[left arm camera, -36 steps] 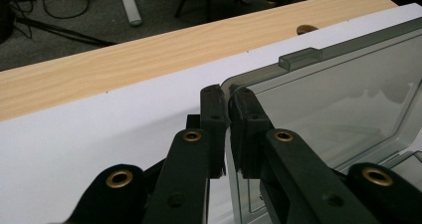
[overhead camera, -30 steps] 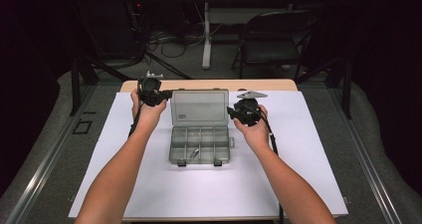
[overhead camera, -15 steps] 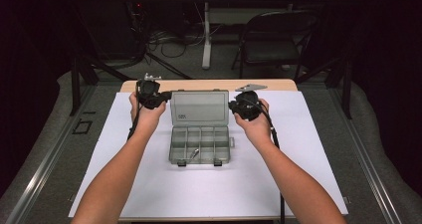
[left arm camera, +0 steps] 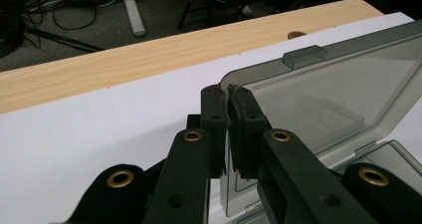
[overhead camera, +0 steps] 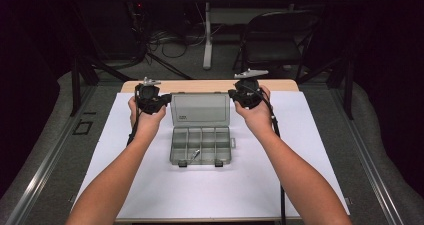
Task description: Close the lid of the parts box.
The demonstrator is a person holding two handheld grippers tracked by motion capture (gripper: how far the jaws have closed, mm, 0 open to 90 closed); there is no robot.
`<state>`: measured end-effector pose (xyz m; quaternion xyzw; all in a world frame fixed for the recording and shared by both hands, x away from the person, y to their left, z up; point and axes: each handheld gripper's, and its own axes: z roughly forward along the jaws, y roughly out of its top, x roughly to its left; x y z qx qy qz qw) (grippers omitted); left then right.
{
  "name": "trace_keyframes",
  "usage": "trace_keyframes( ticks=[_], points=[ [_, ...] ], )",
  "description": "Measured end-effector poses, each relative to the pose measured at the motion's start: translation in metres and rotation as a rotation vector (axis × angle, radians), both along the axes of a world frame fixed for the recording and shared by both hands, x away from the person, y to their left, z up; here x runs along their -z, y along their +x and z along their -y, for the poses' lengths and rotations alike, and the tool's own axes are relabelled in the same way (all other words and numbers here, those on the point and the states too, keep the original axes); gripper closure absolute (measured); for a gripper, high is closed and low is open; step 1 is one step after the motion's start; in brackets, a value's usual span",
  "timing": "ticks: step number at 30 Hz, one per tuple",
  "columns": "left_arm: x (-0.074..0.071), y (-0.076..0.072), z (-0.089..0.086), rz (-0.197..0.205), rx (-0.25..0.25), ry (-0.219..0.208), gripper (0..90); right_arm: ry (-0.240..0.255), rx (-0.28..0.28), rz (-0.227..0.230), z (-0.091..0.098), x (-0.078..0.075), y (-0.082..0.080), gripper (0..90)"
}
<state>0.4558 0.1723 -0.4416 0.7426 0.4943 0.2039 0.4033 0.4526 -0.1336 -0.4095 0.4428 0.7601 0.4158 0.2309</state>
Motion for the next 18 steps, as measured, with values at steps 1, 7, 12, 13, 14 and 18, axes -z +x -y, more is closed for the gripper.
trace_keyframes(
  ticks=[1, 7, 12, 13, 14, 18],
  points=[
    [0.000, -0.001, 0.000, 0.000, 0.002, 0.001, 86.0, -0.003, 0.001, 0.004, -0.001, -0.002, 0.001, 90.0],
    [0.000, -0.010, 0.000, 0.012, 0.003, 0.004, 86.1, -0.005, -0.002, 0.003, -0.007, -0.010, 0.006, 90.0],
    [-0.001, -0.016, -0.001, 0.015, 0.008, 0.009, 86.2, -0.012, 0.006, -0.005, -0.015, -0.010, 0.011, 90.0],
    [-0.001, -0.017, 0.000, 0.018, 0.005, 0.006, 86.1, -0.013, 0.006, -0.009, -0.016, -0.009, 0.013, 90.0],
    [-0.001, -0.018, -0.001, 0.017, 0.008, 0.008, 86.1, -0.014, 0.007, -0.015, -0.016, -0.008, 0.014, 90.0],
    [0.000, -0.021, -0.002, 0.023, 0.013, 0.001, 86.2, -0.027, 0.012, -0.034, -0.018, -0.003, 0.018, 90.0]
  ],
)
